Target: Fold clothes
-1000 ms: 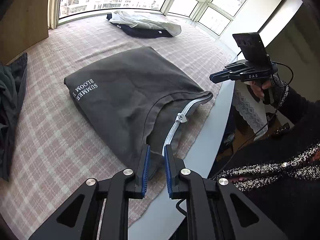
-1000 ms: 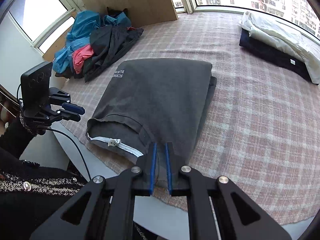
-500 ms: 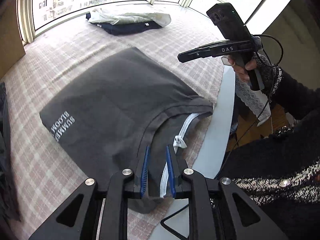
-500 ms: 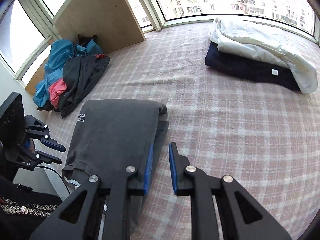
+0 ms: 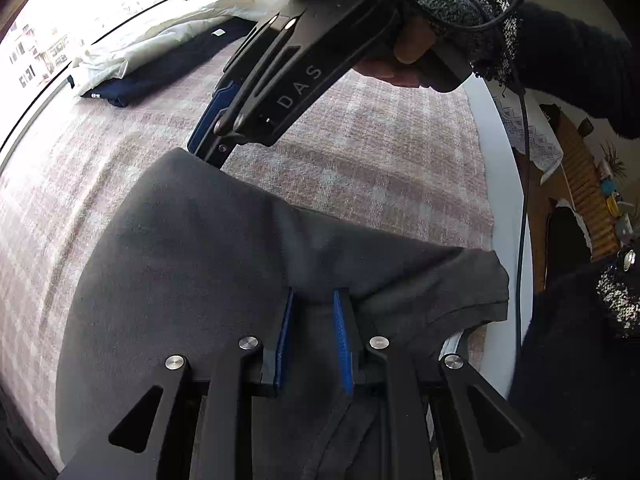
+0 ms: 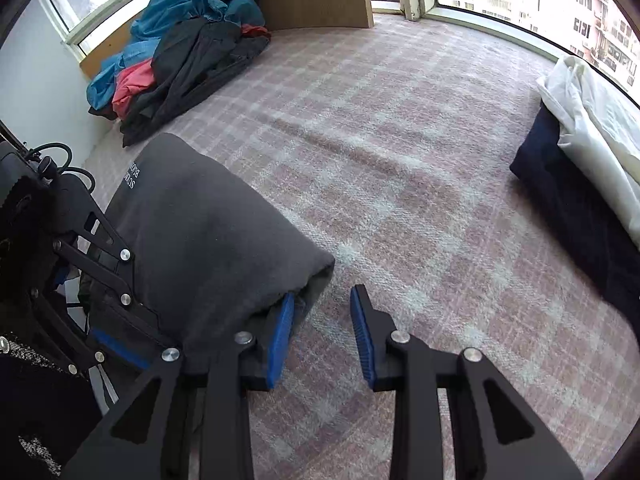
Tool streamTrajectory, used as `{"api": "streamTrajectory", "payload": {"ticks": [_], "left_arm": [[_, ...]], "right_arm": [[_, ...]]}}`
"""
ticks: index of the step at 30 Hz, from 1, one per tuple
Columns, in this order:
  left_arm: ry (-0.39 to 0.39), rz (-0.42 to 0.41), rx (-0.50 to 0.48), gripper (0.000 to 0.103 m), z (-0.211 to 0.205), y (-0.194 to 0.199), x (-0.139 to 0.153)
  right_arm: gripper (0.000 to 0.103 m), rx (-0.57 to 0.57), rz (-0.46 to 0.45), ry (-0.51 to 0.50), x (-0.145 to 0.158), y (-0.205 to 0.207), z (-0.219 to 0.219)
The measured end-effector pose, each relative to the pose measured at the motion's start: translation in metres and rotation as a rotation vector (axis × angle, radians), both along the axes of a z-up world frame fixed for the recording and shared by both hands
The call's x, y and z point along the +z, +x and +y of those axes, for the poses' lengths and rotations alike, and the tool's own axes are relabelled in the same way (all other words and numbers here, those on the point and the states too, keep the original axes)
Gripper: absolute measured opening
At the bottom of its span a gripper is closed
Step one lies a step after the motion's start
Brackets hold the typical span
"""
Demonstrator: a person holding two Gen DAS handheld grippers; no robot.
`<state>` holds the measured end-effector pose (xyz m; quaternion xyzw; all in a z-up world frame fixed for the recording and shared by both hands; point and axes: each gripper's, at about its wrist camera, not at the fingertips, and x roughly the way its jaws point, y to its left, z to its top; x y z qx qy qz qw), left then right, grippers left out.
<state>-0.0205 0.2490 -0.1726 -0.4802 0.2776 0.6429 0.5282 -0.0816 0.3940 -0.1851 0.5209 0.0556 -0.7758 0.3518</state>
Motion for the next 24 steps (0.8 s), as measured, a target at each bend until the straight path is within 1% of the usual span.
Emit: {"api": "streamTrajectory", "payload": {"ticks": [1, 3, 6, 8, 10, 12, 14, 16, 17, 18, 20, 22, 23, 24], "left_arm": [[0.01, -0.026, 0.015, 0.017, -0.002, -0.004, 0.0], [0.02, -0.018, 0.014, 0.017, -0.005, -0.002, 0.0], [0.025, -0.017, 0.025, 0.017, -0.006, -0.002, 0.0], [0.032, -0.026, 0.029, 0.017, -0.008, -0.004, -0.001], [0.042, -0.029, 0.036, 0.017, -0.01, -0.005, -0.001], [0.052, -0.033, 0.043, 0.017, -0.011, -0.006, 0.0], [0.061, -0.047, 0.057, 0.018, -0.014, -0.008, 0.002], [0.073, -0.073, 0.102, 0.017, -0.022, -0.013, 0.01], [0.098, -0.079, 0.143, 0.017, -0.031, -0.015, 0.018], [0.124, -0.085, 0.185, 0.017, -0.041, -0.017, 0.026], [0.183, -0.084, 0.286, 0.018, -0.07, -0.022, 0.04], [0.214, -0.052, 0.411, 0.018, -0.107, -0.028, 0.049], [0.227, -0.041, 0.479, 0.018, -0.126, -0.031, 0.05], [0.24, -0.043, 0.552, 0.018, -0.144, -0.038, 0.046]], "right_arm": [[0.03, 0.005, 0.0, -0.017, 0.0, -0.003, 0.0], [0.03, 0.016, -0.016, -0.051, -0.002, -0.01, 0.002], [0.029, 0.038, -0.021, -0.073, -0.004, -0.013, 0.002], [0.026, 0.005, -0.038, -0.079, -0.006, -0.019, 0.01], [0.026, -0.06, -0.032, -0.032, -0.002, -0.022, 0.017], [0.028, -0.101, 0.01, 0.007, 0.012, -0.018, 0.022], [0.028, -0.125, 0.042, -0.044, 0.033, -0.007, 0.022], [0.028, -0.127, 0.061, -0.11, 0.051, 0.003, 0.014], [0.028, -0.105, 0.06, -0.147, 0.054, 0.008, 0.003], [0.028, -0.089, 0.056, -0.148, 0.051, 0.011, -0.007], [0.028, -0.069, 0.041, -0.101, 0.034, 0.013, -0.027], [0.028, -0.112, -0.018, -0.083, 0.014, 0.009, -0.027], [0.028, -0.146, -0.054, -0.093, 0.006, 0.007, -0.021], [0.028, -0.173, -0.068, -0.092, 0.004, 0.007, -0.017]]}}
